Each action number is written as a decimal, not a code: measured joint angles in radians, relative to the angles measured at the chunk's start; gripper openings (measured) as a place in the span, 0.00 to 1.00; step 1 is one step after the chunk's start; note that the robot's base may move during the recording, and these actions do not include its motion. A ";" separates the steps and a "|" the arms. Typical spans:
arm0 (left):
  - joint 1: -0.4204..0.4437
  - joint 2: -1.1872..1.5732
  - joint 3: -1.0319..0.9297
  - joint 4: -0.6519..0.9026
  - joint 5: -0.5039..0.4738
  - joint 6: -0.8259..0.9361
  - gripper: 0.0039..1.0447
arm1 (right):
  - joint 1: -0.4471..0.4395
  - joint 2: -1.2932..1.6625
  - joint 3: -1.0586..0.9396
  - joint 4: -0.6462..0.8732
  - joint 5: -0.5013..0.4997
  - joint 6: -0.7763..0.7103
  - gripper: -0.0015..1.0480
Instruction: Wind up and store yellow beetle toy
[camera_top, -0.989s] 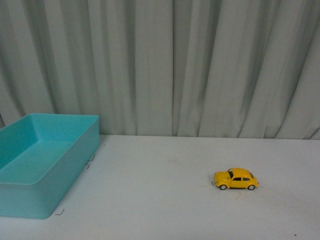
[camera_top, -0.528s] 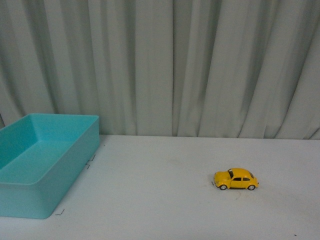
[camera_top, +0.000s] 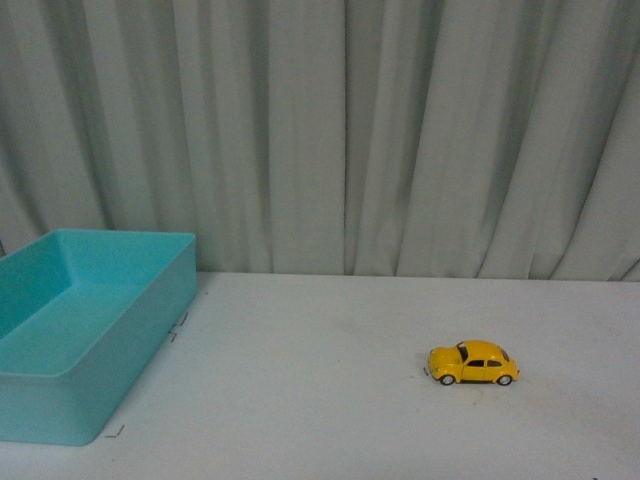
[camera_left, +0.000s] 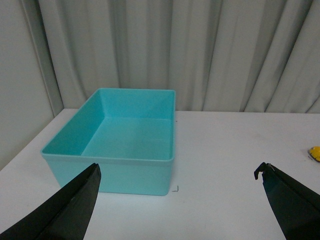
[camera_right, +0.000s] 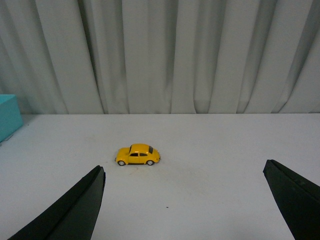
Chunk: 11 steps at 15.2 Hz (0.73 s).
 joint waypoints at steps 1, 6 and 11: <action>0.000 0.000 0.000 0.000 0.000 0.000 0.94 | 0.000 0.000 0.000 0.000 0.000 0.000 0.94; 0.000 0.000 0.000 0.000 0.000 0.000 0.94 | 0.000 0.000 0.000 0.000 0.000 0.000 0.94; 0.000 0.000 0.000 0.000 0.000 0.000 0.94 | 0.000 0.000 0.000 0.000 0.000 0.000 0.94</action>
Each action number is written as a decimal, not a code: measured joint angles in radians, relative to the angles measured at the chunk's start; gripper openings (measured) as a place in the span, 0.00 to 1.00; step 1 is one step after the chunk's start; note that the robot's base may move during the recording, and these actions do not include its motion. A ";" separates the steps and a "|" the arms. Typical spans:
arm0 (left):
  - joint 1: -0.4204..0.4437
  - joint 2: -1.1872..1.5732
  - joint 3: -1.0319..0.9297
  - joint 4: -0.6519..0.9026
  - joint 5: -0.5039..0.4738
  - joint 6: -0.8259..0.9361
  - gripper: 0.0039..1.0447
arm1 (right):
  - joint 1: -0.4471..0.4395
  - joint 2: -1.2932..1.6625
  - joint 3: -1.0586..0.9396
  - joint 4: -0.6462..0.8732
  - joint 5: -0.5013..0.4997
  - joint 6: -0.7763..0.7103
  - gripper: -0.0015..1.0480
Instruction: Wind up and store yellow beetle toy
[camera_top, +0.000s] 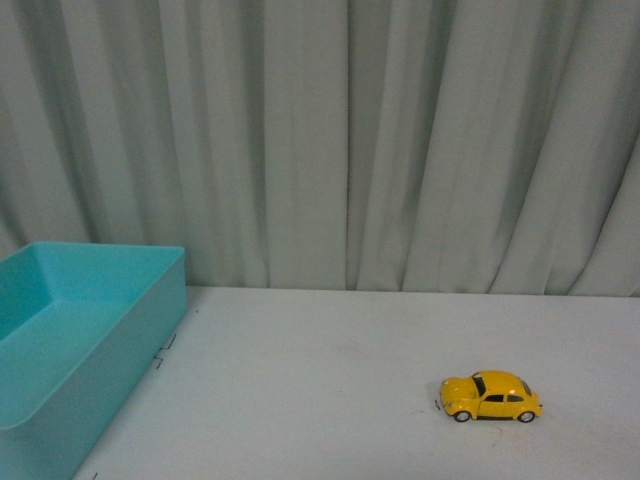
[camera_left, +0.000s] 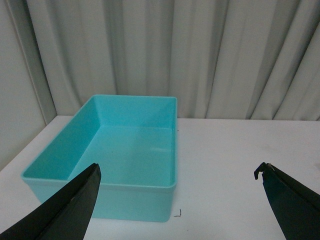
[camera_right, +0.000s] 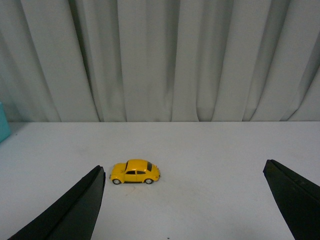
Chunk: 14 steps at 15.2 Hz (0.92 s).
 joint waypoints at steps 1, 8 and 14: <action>0.000 0.000 0.000 0.000 0.000 0.000 0.94 | 0.000 0.000 0.000 0.000 0.000 0.000 0.94; 0.000 0.000 0.000 0.000 0.000 0.000 0.94 | 0.000 0.000 0.000 0.000 0.000 0.000 0.94; 0.000 0.000 0.000 0.000 0.000 0.000 0.94 | 0.000 0.000 0.000 0.000 0.000 0.000 0.94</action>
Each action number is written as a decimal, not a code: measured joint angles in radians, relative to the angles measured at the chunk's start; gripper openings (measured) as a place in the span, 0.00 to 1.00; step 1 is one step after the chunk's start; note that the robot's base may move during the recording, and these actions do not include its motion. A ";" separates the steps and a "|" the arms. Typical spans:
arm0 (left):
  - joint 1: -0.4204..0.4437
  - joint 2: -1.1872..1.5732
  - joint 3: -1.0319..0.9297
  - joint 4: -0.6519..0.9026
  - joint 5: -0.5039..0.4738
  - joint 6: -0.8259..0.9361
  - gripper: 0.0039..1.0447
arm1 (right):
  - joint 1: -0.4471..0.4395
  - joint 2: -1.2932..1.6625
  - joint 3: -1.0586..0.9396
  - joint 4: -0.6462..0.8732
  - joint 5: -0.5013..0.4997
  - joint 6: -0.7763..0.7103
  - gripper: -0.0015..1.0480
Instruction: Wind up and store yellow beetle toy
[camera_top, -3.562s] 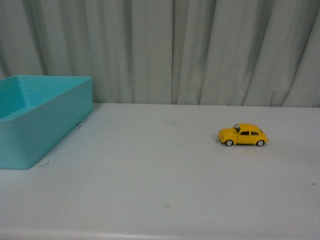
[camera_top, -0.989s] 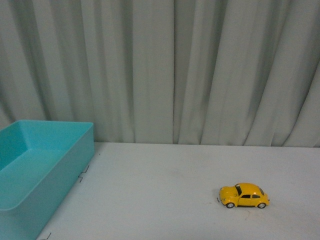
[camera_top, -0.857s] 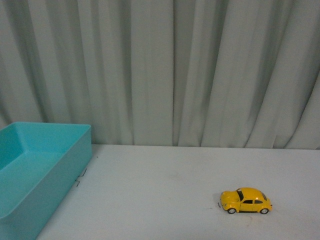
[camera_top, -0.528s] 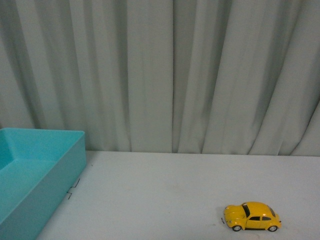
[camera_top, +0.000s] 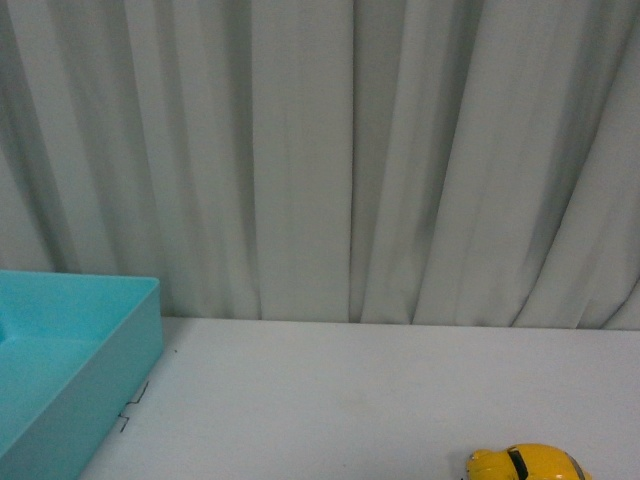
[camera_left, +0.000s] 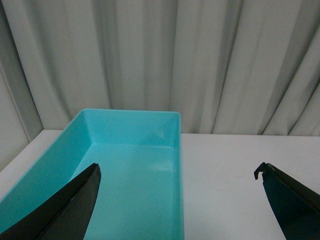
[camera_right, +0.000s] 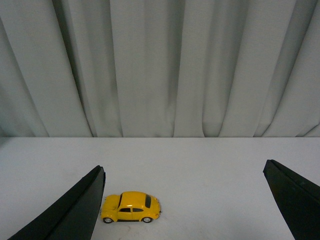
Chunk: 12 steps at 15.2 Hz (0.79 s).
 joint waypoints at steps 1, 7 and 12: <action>0.000 0.000 0.000 0.001 0.000 0.000 0.94 | 0.000 0.000 0.000 0.001 0.000 0.000 0.94; 0.000 0.000 0.000 0.001 0.000 0.000 0.94 | 0.000 0.000 0.000 0.001 0.000 0.000 0.94; 0.000 0.000 0.000 0.001 0.004 0.000 0.94 | 0.077 0.282 0.100 -0.171 0.442 0.266 0.94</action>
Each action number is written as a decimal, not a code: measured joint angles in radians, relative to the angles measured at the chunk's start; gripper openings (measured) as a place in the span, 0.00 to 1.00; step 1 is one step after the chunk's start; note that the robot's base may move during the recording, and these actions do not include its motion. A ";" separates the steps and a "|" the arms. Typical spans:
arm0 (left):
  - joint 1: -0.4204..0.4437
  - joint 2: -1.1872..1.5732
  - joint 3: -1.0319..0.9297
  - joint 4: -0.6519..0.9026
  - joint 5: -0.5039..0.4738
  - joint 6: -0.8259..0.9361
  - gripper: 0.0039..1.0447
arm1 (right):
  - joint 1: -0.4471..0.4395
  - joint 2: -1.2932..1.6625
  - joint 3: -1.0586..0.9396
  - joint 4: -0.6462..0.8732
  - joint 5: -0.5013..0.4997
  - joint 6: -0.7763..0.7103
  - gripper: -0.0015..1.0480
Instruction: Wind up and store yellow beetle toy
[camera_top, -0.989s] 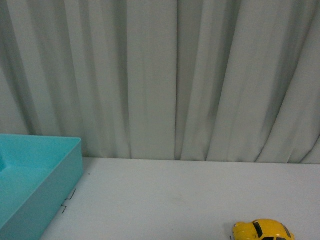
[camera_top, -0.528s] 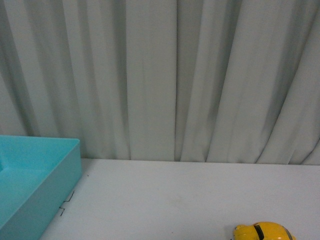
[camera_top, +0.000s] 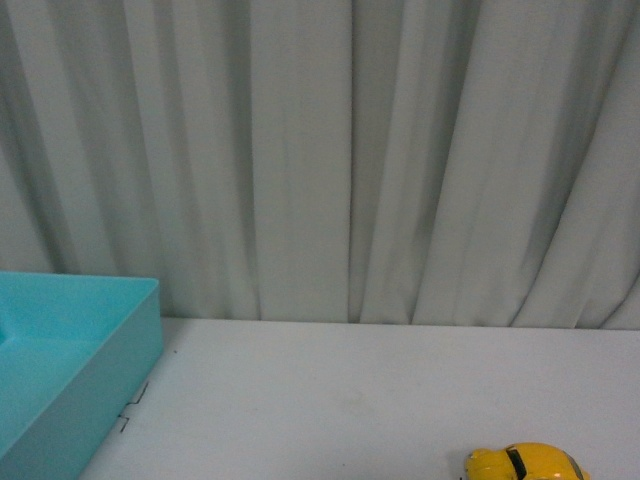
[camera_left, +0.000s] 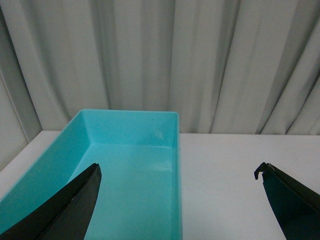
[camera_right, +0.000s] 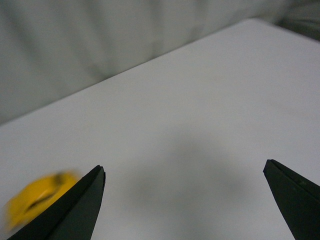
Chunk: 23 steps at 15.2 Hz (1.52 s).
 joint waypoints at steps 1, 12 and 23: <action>0.000 0.000 0.000 0.000 -0.008 0.000 0.94 | -0.113 0.087 -0.003 0.087 0.115 0.086 0.94; 0.000 0.000 0.000 0.000 -0.004 0.000 0.94 | -0.446 1.394 0.610 0.866 -0.691 -0.369 0.94; 0.000 0.000 0.000 0.000 -0.004 0.000 0.94 | -0.298 1.752 1.156 -0.328 -1.253 -1.537 0.94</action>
